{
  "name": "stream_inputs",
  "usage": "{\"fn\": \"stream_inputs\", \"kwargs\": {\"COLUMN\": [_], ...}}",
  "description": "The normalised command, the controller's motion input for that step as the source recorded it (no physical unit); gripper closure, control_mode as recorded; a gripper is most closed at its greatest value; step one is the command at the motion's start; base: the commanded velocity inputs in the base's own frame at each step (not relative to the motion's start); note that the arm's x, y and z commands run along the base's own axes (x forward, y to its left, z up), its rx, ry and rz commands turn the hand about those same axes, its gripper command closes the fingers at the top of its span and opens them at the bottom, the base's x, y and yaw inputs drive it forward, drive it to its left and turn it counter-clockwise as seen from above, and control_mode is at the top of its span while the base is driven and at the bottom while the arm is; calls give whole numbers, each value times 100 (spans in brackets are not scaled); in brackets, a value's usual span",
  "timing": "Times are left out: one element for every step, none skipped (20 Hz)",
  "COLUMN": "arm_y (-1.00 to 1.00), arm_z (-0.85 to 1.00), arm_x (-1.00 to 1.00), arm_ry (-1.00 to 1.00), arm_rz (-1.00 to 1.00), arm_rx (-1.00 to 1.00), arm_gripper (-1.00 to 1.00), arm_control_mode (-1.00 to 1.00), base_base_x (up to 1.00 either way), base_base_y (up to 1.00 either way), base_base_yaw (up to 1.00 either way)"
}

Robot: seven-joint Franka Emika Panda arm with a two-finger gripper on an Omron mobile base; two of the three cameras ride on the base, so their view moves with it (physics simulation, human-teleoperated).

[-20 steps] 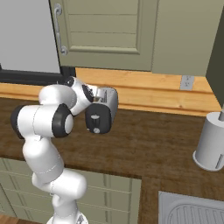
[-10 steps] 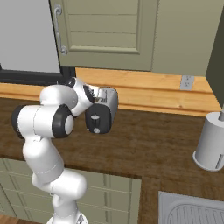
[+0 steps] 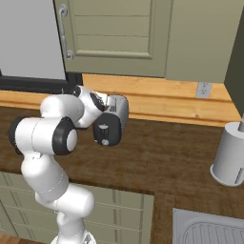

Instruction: Start the toaster. Once the lever pops up, take the bread to the plate on the dining counter.

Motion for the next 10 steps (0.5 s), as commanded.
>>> {"fn": "stream_inputs", "kwargs": {"arm_y": [0,0,0,0,0,0,1,6,15,26], "arm_z": [27,30,35,43,44,45,44,49,56,66], "arm_x": [-6,-6,-6,-7,-7,-12,-15,-30,-25,0], "arm_ry": [-8,-6,-5,-6,-7,-8,-9,-13,-12,-10], "arm_rz": [0,0,0,0,0,0,0,0,0,-1], "arm_rx": [0,0,0,0,0,0,0,0,0,0], "arm_gripper": [100,100,100,100,100,100,100,100,100,100], "arm_control_mode": [-100,-100,-100,-100,-100,-100,-100,-100,-100,-100], "base_base_x": [0,0,0,0,0,0,0,0,0,0], "base_base_y": [0,0,0,0,0,0,0,0,0,0], "base_base_yaw": [0,0,0,0,0,0,0,0,0,0]}}
